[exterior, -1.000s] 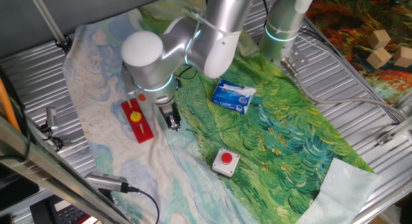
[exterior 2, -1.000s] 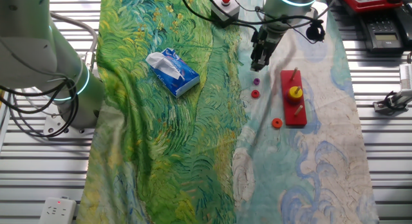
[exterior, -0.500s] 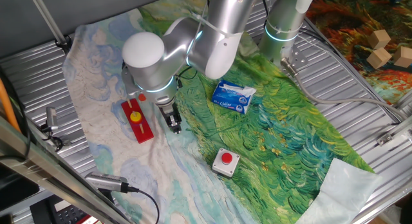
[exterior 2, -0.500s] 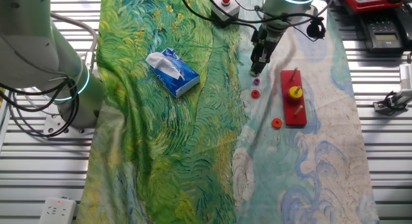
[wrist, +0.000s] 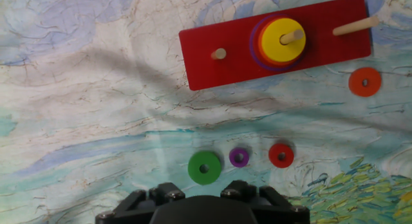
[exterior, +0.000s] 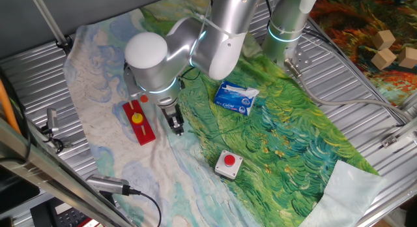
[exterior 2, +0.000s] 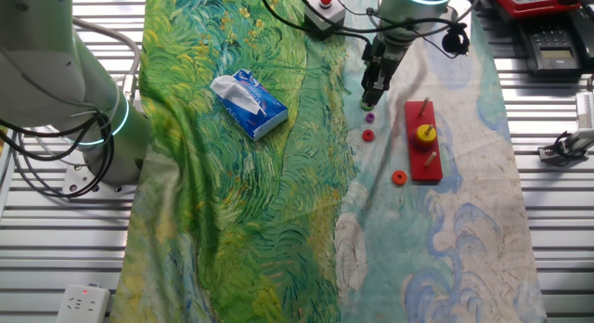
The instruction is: Take out one Hanoi block and throw it aside
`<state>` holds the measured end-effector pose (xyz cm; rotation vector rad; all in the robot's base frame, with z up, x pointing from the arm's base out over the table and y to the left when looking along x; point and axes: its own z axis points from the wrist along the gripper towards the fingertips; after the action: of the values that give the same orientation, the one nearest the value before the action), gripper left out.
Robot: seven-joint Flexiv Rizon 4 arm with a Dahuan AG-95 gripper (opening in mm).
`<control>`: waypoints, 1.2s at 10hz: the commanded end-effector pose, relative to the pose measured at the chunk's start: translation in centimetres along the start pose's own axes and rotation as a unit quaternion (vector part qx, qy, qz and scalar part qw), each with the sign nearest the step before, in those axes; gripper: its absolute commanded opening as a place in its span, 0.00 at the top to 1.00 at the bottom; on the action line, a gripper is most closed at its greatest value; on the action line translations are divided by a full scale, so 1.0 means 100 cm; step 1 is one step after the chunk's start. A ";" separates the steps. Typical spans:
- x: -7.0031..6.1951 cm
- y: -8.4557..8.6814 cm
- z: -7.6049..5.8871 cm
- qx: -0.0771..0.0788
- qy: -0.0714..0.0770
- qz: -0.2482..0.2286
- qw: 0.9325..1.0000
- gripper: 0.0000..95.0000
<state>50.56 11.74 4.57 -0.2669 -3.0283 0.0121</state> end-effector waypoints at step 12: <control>0.001 -0.001 0.000 -0.001 0.003 0.008 1.000 1.00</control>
<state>50.42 11.67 4.60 -0.2900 -3.0217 0.0026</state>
